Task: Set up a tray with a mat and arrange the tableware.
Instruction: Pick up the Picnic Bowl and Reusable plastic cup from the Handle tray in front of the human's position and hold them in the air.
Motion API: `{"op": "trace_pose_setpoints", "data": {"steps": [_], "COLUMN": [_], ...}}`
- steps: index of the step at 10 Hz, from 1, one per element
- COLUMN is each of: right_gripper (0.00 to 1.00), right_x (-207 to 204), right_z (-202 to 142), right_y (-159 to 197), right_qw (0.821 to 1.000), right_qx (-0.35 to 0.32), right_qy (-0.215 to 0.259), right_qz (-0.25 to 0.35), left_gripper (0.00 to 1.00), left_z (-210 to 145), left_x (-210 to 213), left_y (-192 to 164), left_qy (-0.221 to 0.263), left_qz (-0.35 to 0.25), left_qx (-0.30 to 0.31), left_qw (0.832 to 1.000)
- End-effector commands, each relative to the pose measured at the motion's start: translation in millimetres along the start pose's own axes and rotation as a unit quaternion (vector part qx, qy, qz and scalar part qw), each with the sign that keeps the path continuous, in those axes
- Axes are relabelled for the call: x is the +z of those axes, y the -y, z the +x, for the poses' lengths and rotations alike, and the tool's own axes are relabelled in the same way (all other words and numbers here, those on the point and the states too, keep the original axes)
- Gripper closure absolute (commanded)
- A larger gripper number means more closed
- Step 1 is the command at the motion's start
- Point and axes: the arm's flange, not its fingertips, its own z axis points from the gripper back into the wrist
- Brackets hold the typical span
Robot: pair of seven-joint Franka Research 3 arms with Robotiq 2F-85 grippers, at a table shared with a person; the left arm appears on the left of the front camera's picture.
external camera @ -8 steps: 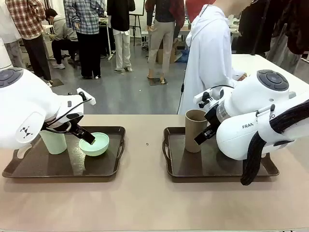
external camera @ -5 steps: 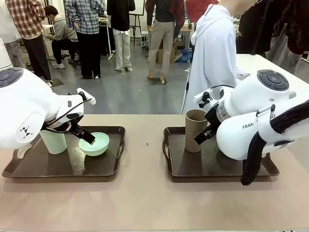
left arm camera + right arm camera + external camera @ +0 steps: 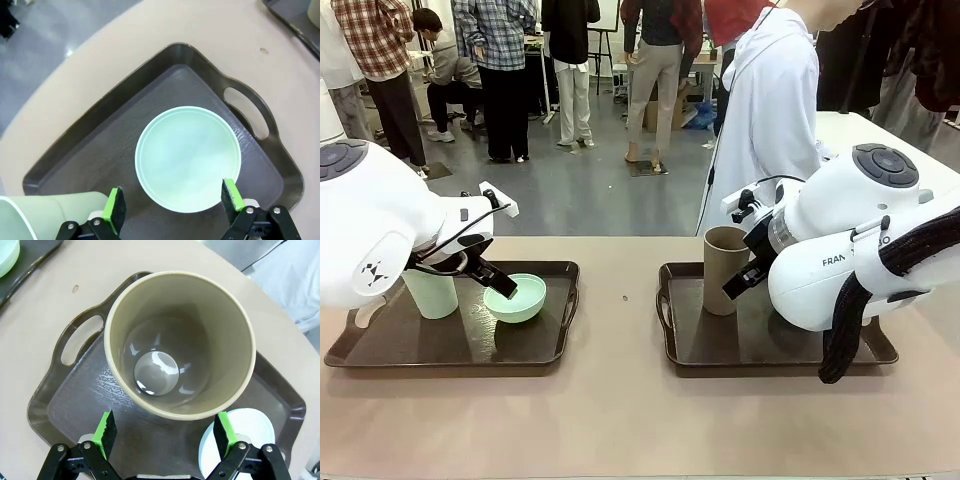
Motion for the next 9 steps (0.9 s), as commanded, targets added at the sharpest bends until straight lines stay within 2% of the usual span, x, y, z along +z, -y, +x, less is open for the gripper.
{"op": "trace_pose_setpoints", "data": {"steps": [1,7,9], "right_gripper": [0.00,0.00,0.00], "right_x": [0,0,38], "right_z": [0,0,-10], "right_y": [0,0,-24], "right_qw": [1.000,1.000,0.998], "right_qx": [0.000,0.000,-0.030], "right_qy": [0.000,0.000,-0.049], "right_qz": [0.000,0.000,-0.001], "left_gripper": [0.00,0.00,0.00], "left_z": [0,0,-15], "left_x": [0,0,46], "left_y": [-1,0,15], "left_qy": [0.000,0.000,-0.019], "left_qz": [0.000,0.000,0.004], "left_qx": [0.001,0.000,-0.013], "left_qw": [1.000,1.000,1.000]}}
